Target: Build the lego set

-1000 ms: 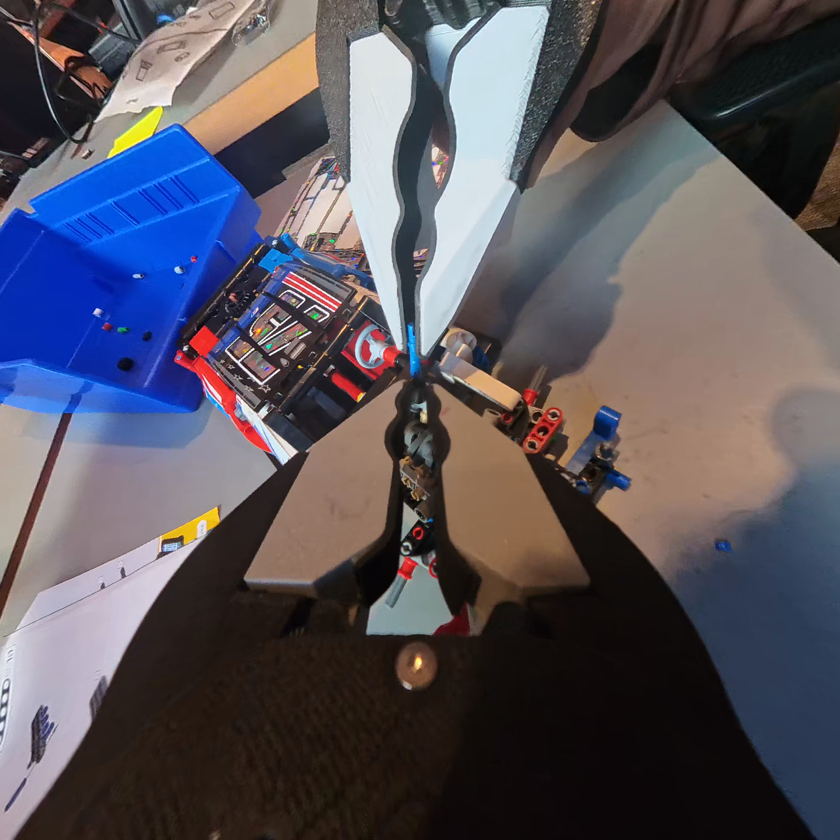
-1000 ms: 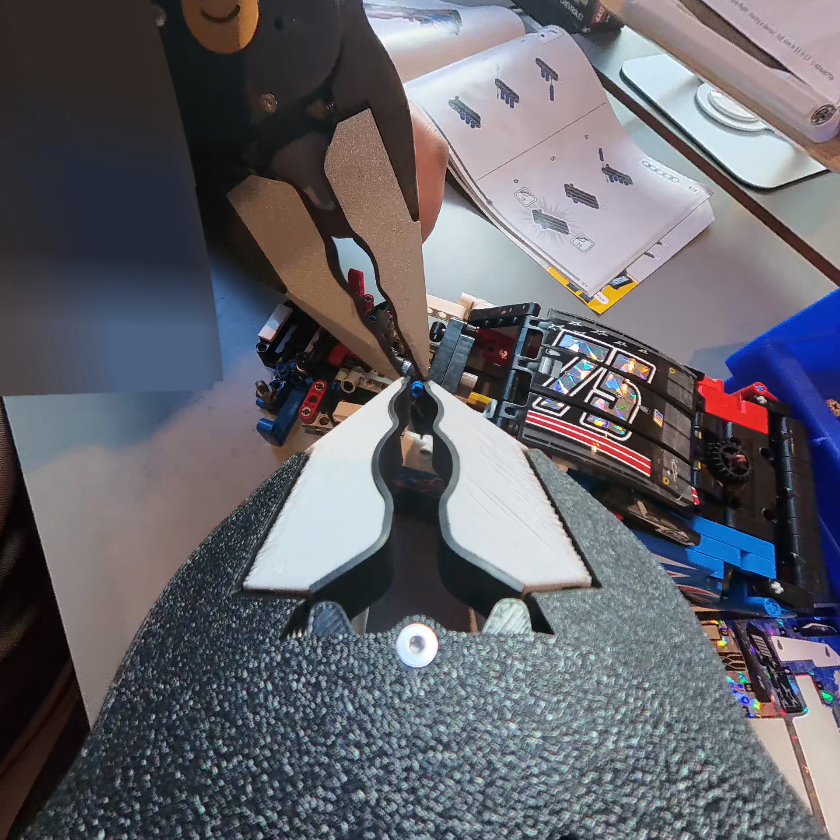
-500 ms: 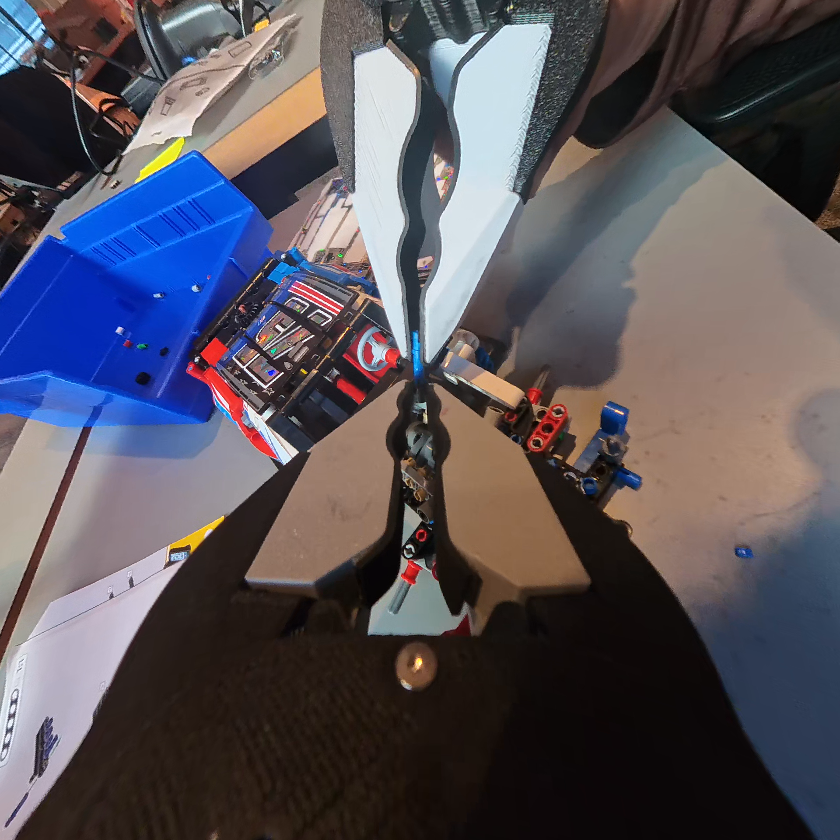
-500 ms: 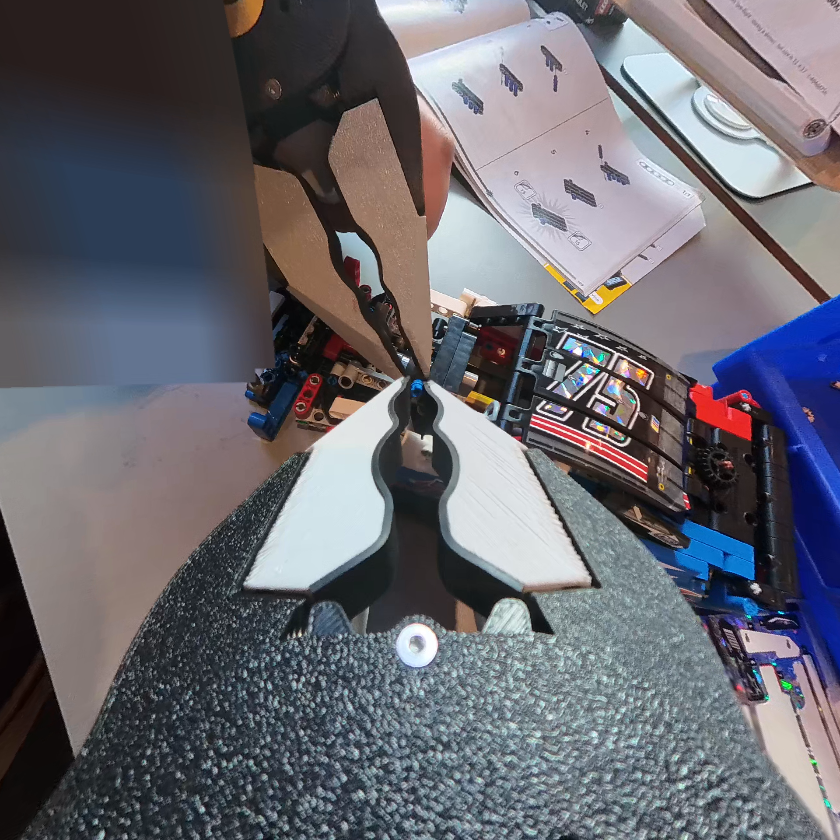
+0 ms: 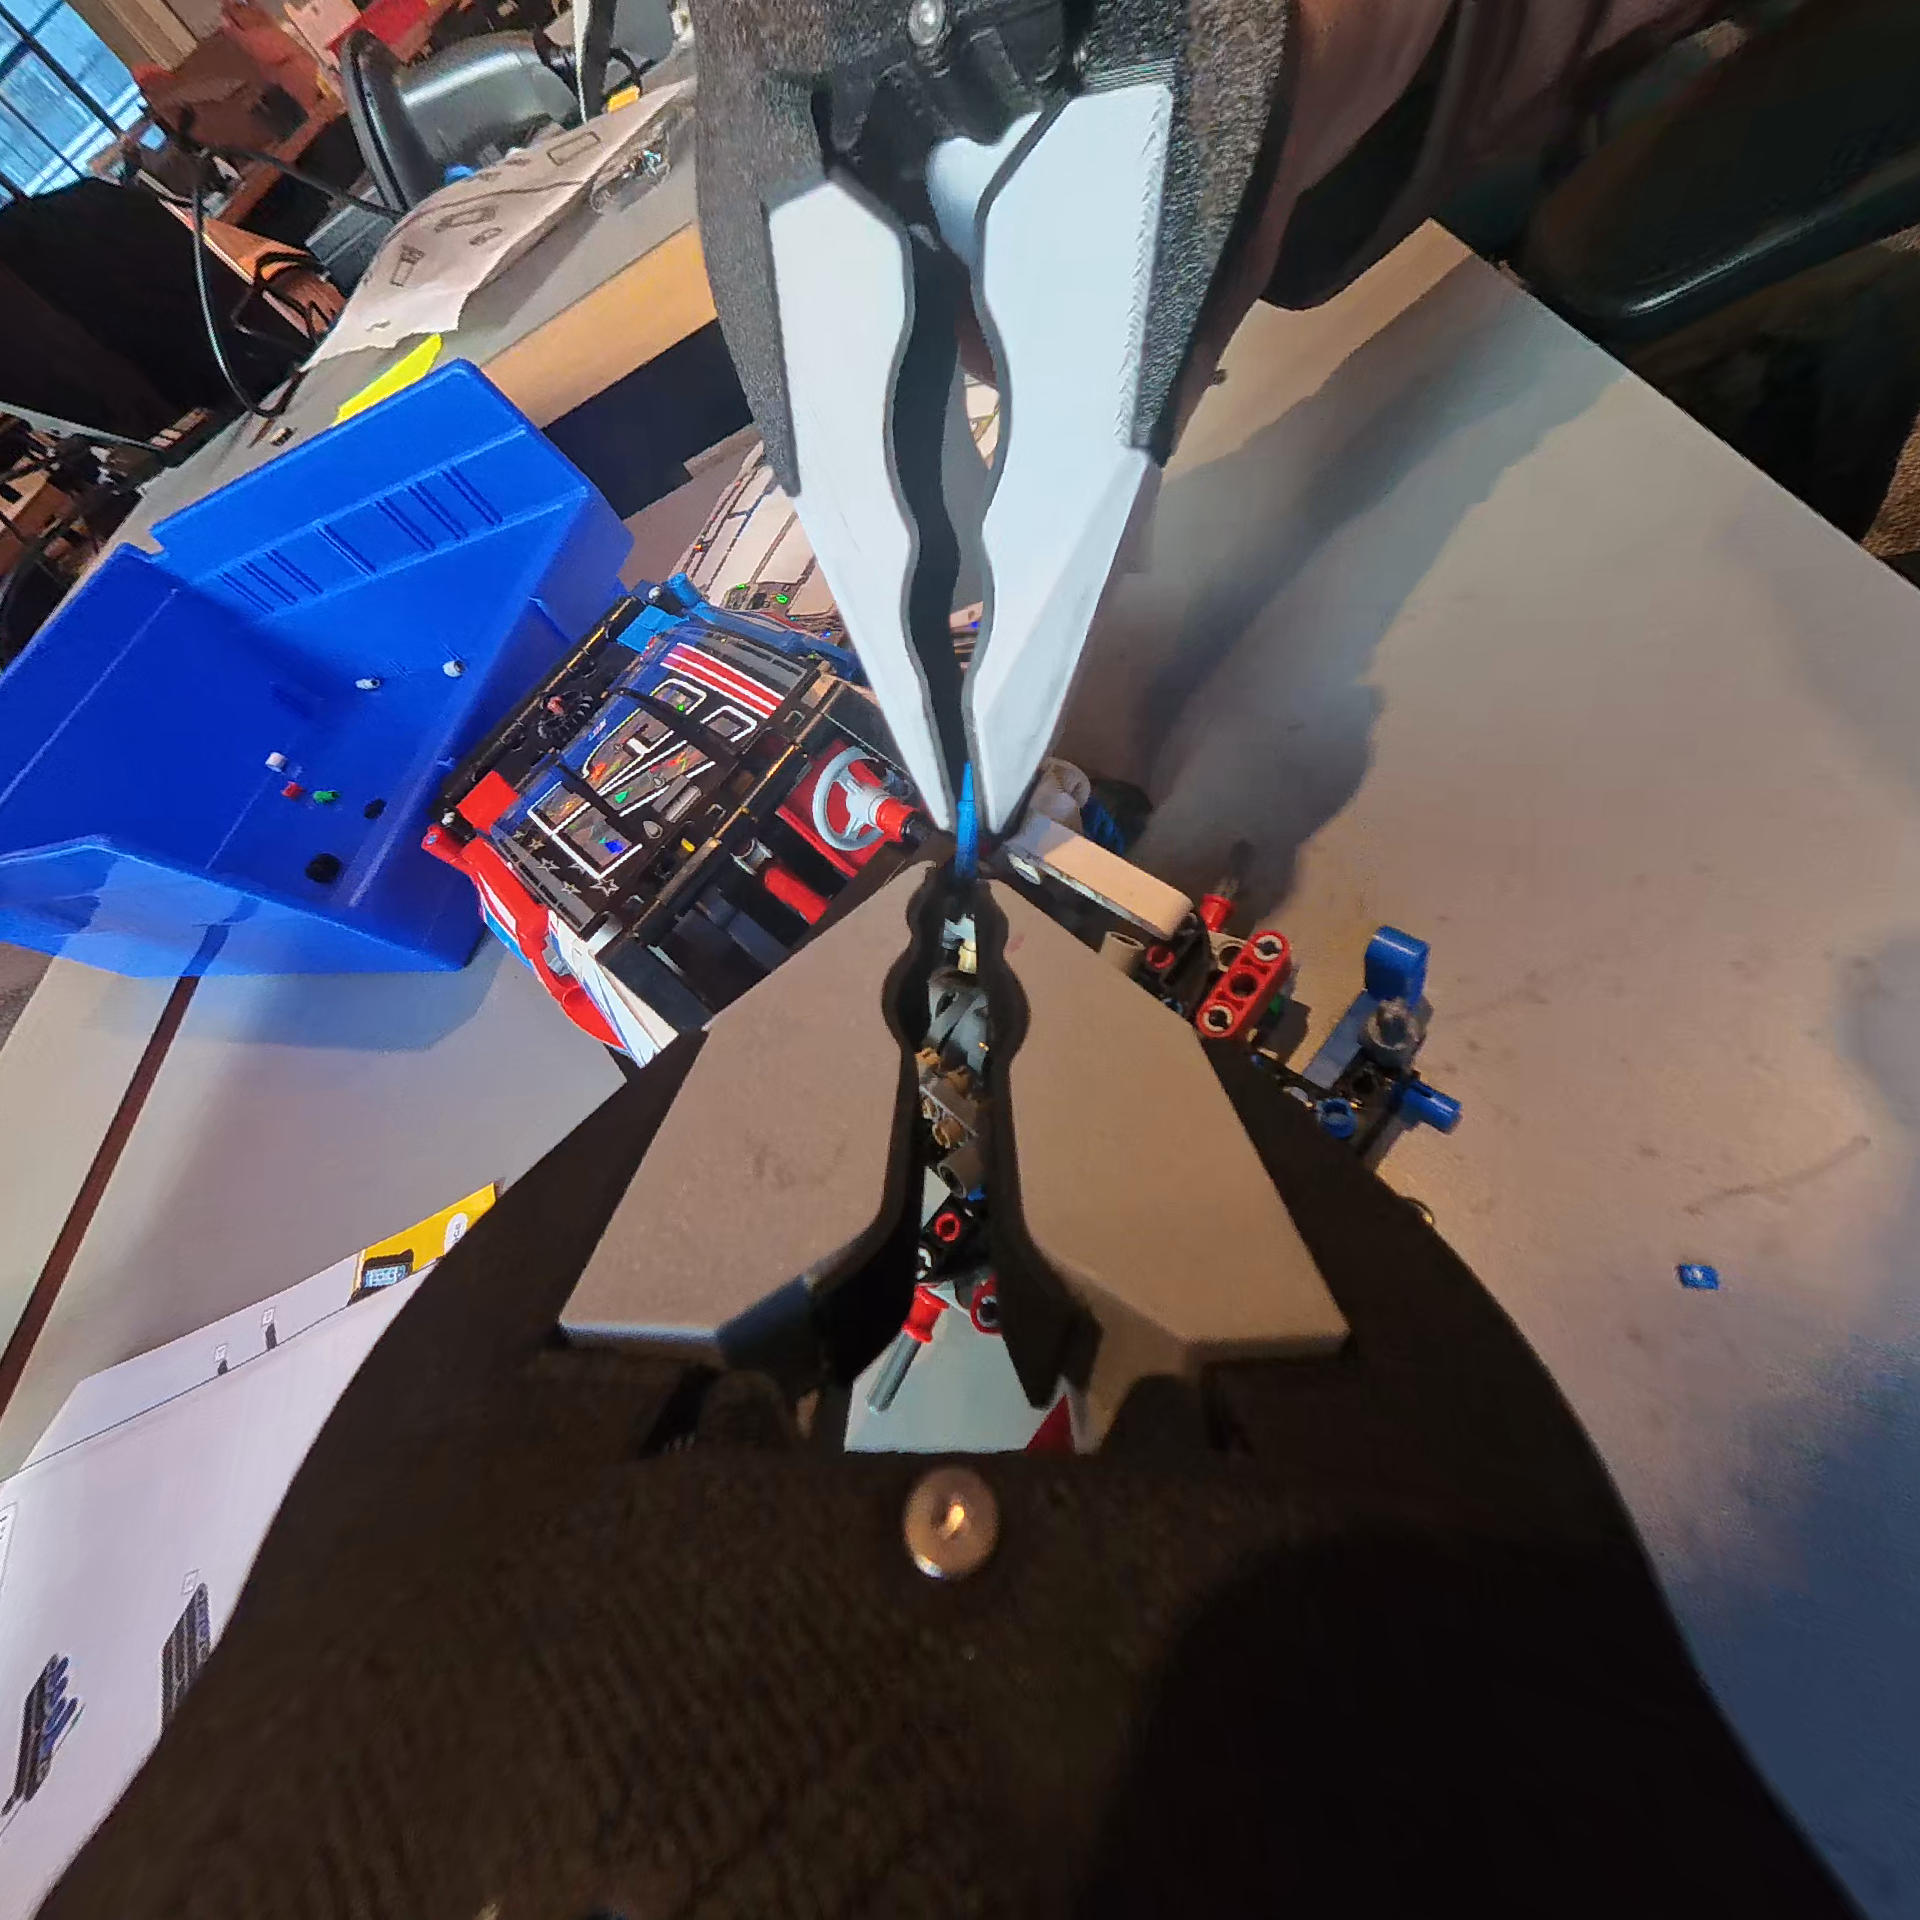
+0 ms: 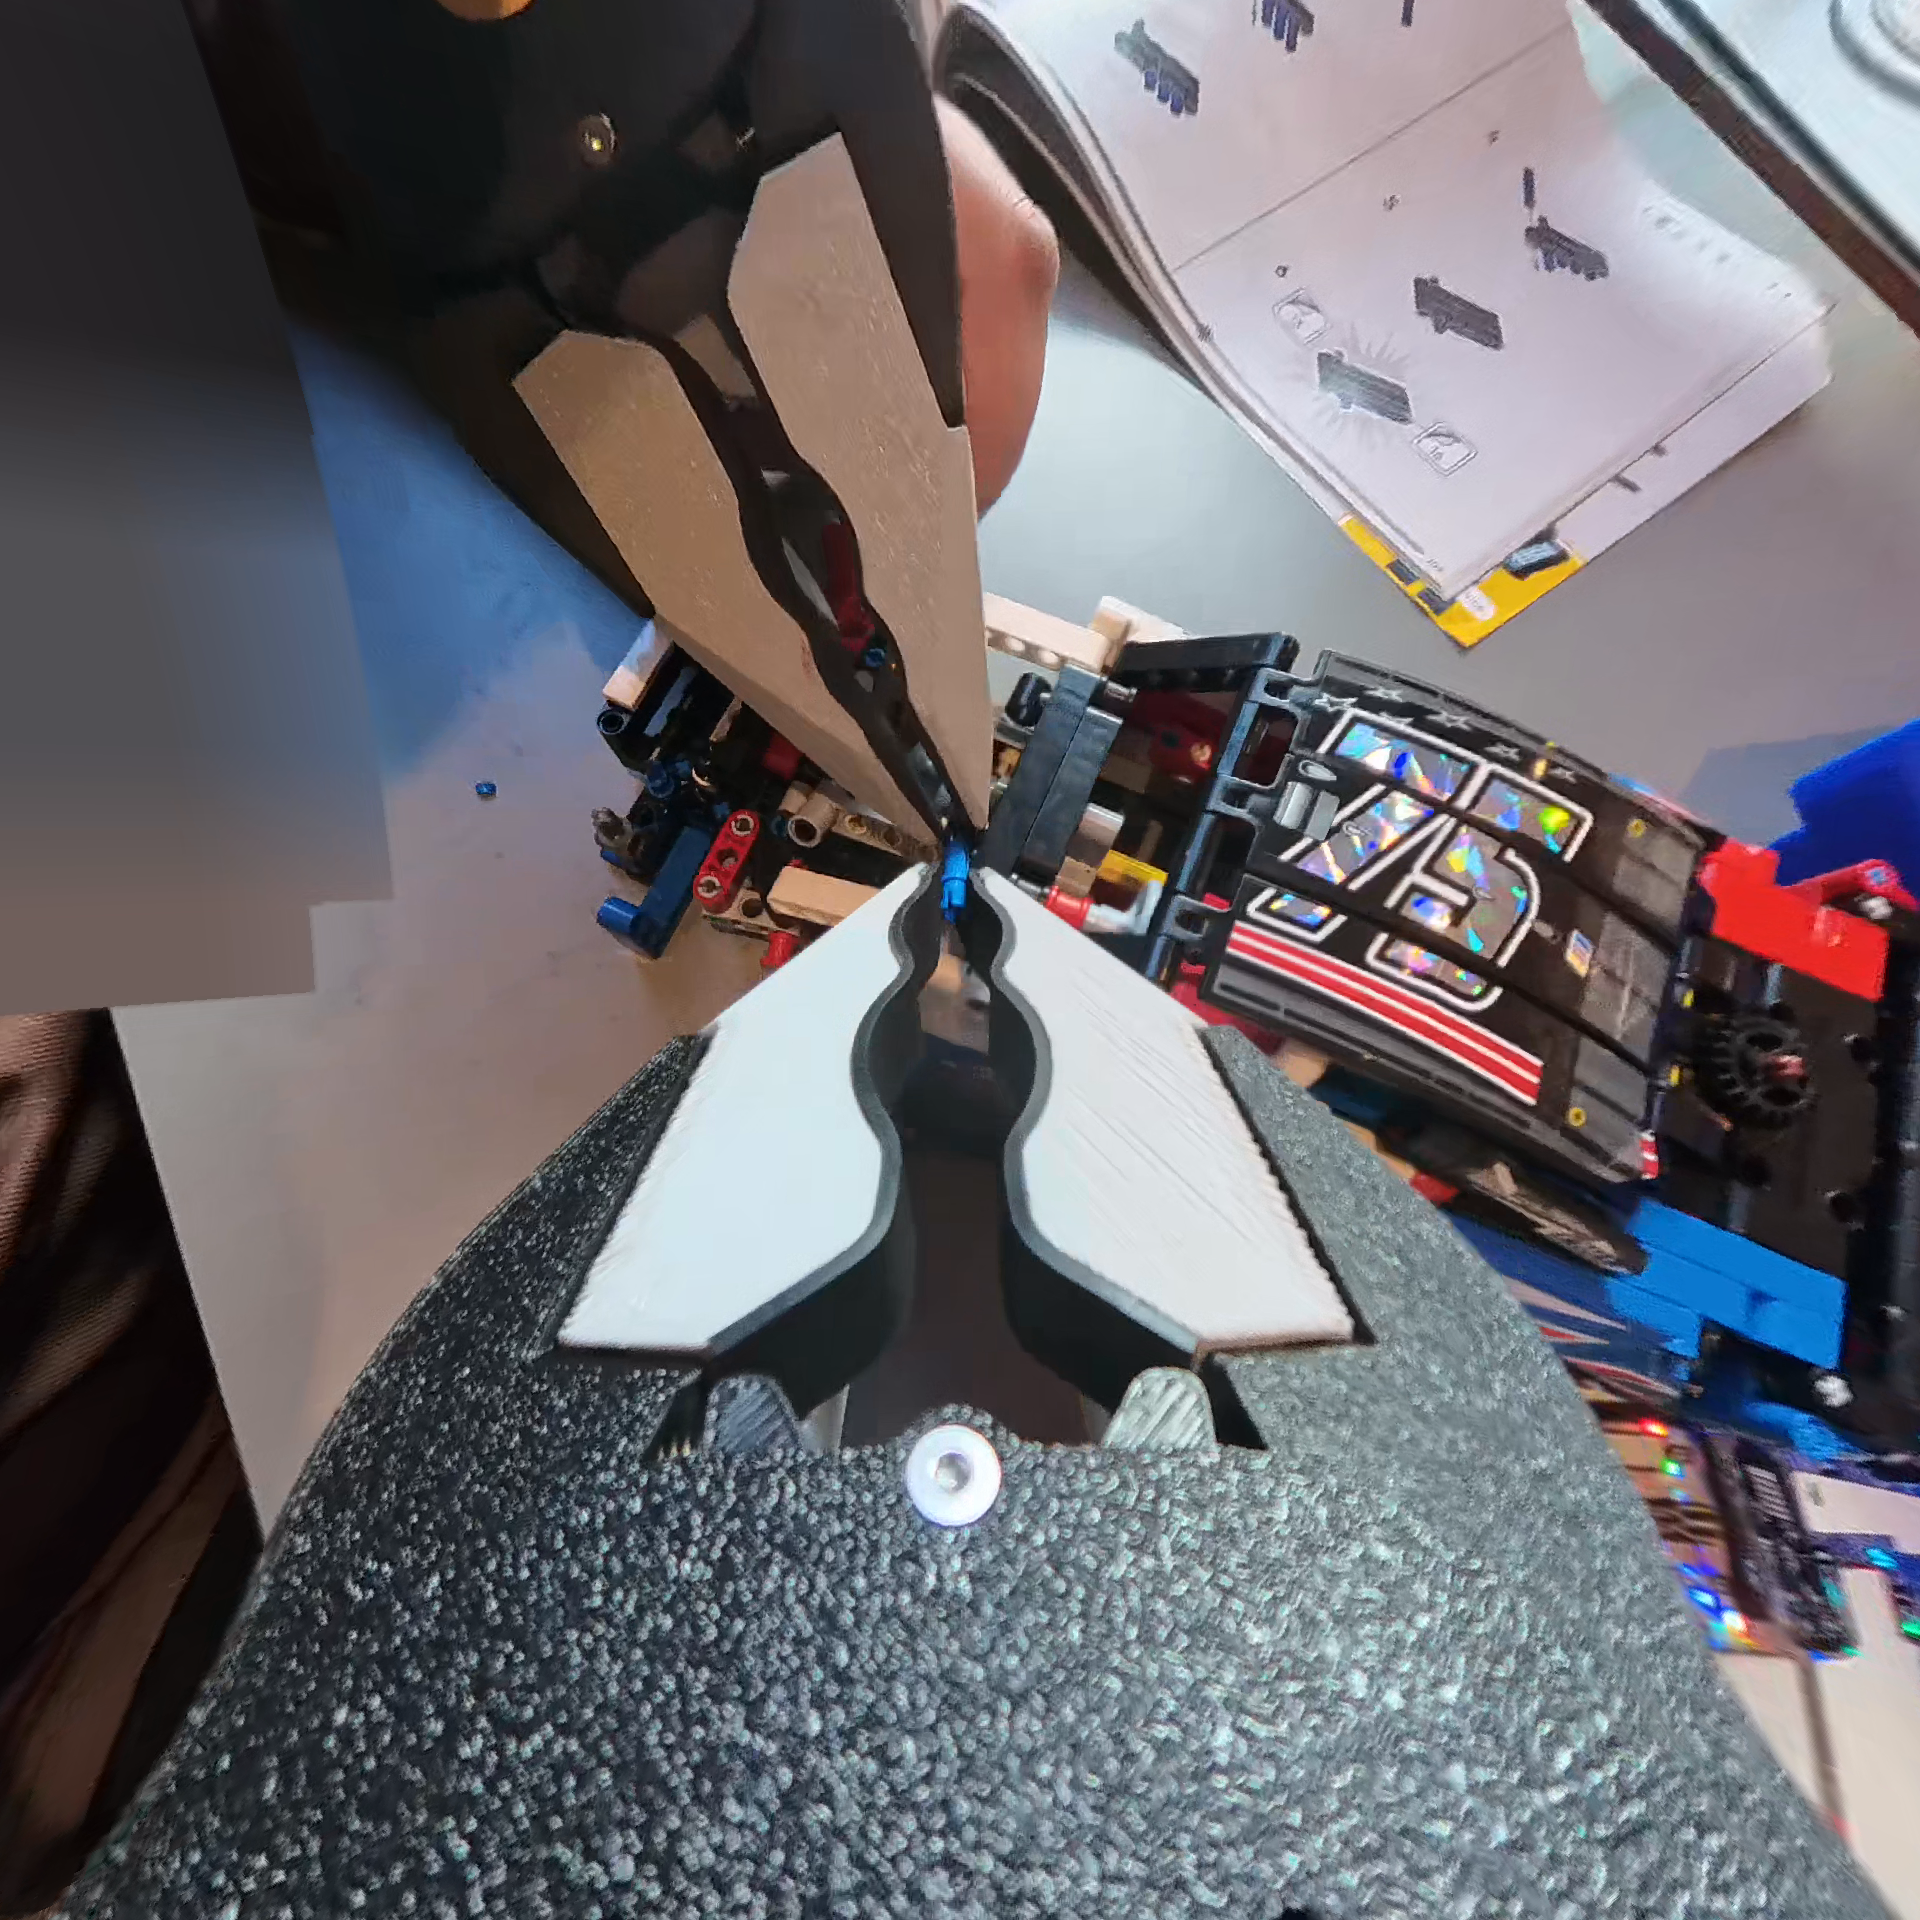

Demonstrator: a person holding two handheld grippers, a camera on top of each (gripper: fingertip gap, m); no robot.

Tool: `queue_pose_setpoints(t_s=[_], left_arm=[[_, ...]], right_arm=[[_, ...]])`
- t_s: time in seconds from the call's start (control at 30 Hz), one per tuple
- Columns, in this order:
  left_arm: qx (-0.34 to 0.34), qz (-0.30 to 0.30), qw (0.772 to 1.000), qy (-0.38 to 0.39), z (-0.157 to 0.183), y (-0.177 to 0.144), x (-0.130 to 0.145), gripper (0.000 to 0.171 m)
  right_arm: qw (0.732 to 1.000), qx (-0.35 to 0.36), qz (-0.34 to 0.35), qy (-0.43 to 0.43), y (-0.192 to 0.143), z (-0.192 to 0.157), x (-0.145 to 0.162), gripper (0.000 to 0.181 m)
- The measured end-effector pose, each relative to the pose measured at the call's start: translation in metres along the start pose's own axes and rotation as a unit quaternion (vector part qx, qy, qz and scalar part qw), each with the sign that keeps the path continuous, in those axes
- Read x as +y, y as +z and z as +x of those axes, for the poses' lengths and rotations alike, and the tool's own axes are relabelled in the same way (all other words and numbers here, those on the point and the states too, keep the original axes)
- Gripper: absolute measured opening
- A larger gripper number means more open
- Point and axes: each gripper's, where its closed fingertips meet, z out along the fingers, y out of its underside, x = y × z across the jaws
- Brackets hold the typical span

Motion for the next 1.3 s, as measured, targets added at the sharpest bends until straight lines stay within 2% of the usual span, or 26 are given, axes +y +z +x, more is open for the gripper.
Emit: queue_pose_setpoints(t_s=[0.07, 0.17, 0.3, 0.4, 0.57, 0.63, 0.9, 1.07, 1.17, 1.3], left_arm=[[0.0, 0.002, 1.0, -0.002, 0.0, 0.0, 0.0, 0.003], [0.0, 0.002, 1.0, -0.001, -0.001, 0.0, 0.0, 0.003], [0.002, 0.004, 1.0, -0.007, -0.002, -0.001, 0.001, 0.003], [0.003, 0.005, 1.0, -0.002, -0.002, -0.003, 0.001, 0.003], [0.016, 0.001, 1.0, -0.004, -0.005, -0.008, 0.005, 0.0], [0.02, 0.01, 1.0, -0.016, -0.003, -0.007, 0.002, 0.0], [0.006, -0.015, 1.0, 0.019, -0.01, -0.01, 0.007, 0.0], [0.011, -0.033, 0.999, 0.035, -0.011, -0.012, 0.012, 0.01], [0.001, -0.042, 0.998, 0.046, -0.012, -0.01, 0.015, 0.002], [-0.007, -0.04, 0.998, 0.05, -0.013, -0.009, 0.015, 0.002]], right_arm=[[1.0, -0.003, 0.009, 0.008, 0.0, 0.0, -0.001, 0.004], [0.999, 0.024, -0.001, -0.029, 0.0, 0.001, -0.001, 0.004], [0.984, 0.111, -0.018, -0.14, 0.001, 0.002, -0.003, 0.004], [0.962, 0.178, 0.007, -0.207, 0.001, 0.002, -0.003, 0.004], [0.96, 0.2, 0.057, -0.186, 0.003, 0.003, -0.004, 0.004], [0.961, 0.199, 0.056, -0.186, 0.003, 0.003, -0.006, 0.004], [0.955, 0.209, 0.046, -0.205, 0.007, 0.005, -0.01, 0.004], [0.955, 0.211, 0.05, -0.202, 0.009, 0.006, -0.012, 0.004], [0.955, 0.212, 0.051, -0.202, 0.009, 0.006, -0.014, 0.004], [0.955, 0.214, 0.053, -0.2, 0.009, 0.006, -0.016, 0.004]])
